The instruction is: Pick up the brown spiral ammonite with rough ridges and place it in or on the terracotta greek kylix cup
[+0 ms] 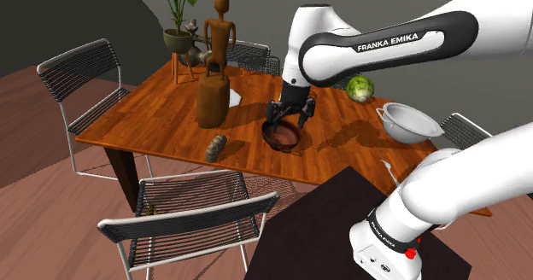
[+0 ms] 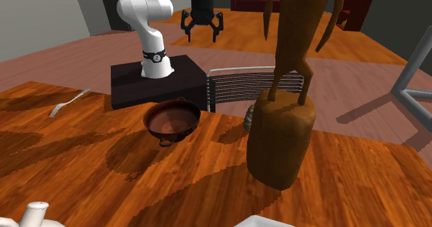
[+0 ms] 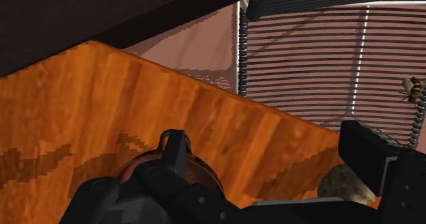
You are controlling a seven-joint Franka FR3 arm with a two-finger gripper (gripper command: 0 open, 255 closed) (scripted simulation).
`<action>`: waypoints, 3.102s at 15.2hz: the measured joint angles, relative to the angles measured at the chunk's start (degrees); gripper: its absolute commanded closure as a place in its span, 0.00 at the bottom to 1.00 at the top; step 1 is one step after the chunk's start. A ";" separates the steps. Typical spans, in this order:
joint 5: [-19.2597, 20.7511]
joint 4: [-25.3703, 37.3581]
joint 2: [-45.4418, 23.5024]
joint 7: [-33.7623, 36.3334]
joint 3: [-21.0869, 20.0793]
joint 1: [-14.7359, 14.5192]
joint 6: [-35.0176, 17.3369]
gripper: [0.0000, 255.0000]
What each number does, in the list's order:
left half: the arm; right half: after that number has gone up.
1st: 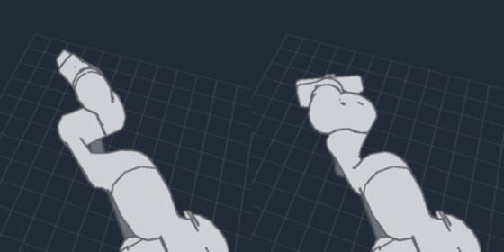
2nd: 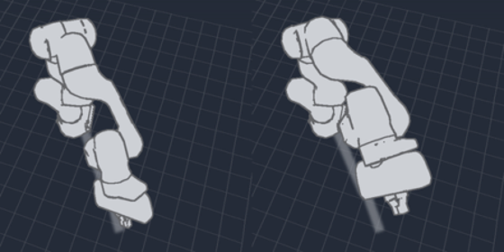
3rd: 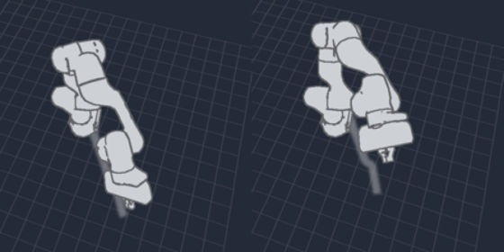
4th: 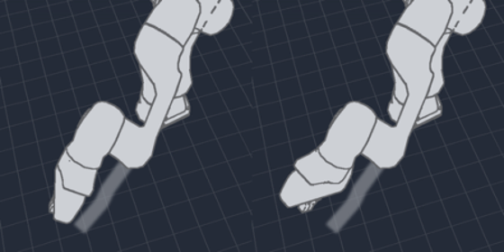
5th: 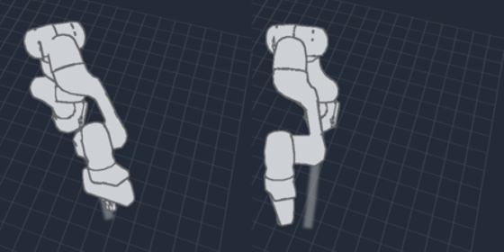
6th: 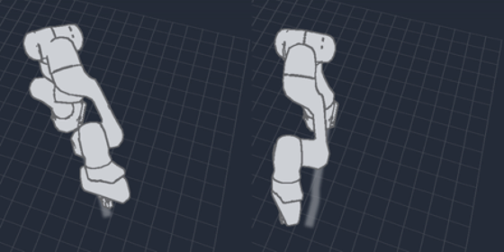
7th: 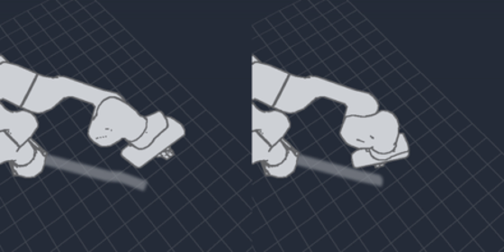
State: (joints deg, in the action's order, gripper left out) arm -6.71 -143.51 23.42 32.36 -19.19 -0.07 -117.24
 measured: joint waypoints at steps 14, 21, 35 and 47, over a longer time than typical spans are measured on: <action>17.79 18.77 -35.18 39.23 -6.81 1.13 -16.02 0.00; 25.87 34.58 -51.71 53.88 -1.28 -4.43 -16.20 0.00; 28.82 39.81 -60.09 58.56 1.92 -6.88 -19.46 0.00; 28.83 39.80 -60.09 58.57 1.92 -6.89 -19.46 1.00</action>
State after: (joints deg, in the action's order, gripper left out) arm 22.12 -103.70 -36.67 90.93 -17.28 -6.96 -136.70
